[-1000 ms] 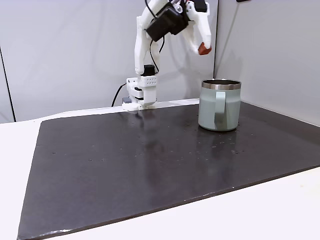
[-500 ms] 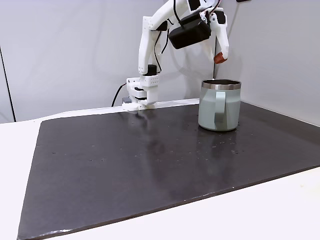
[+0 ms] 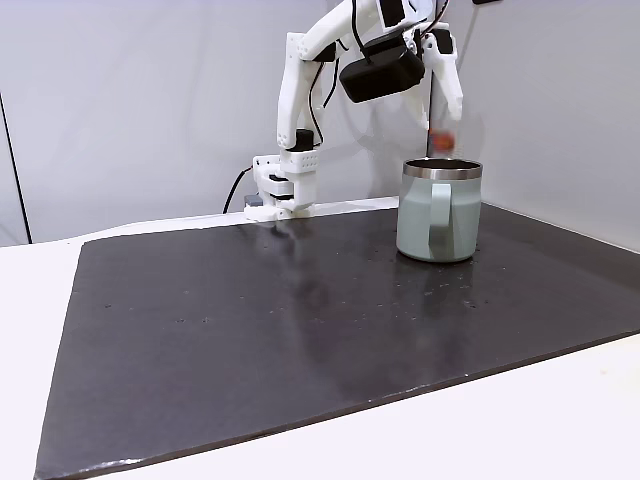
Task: Grasp a cube and put it in the cup.
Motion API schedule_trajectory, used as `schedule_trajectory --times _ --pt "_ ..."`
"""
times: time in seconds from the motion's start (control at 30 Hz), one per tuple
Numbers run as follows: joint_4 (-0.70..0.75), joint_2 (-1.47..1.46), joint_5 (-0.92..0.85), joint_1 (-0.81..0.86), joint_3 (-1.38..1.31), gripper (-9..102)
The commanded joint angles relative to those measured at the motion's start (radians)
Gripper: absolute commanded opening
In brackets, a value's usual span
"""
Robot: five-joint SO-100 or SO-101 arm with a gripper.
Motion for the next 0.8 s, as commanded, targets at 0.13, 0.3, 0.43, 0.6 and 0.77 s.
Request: schedule_trajectory --times 0.13,0.3,0.43,0.6,0.77 --pt "0.008 0.058 0.006 0.009 0.009 26" --pt "0.008 0.083 0.003 0.009 0.032 26" --pt "0.008 0.097 0.002 0.011 0.046 25" --pt "0.008 0.101 0.002 0.011 0.058 25" --pt "0.008 0.097 0.002 0.009 0.061 25"
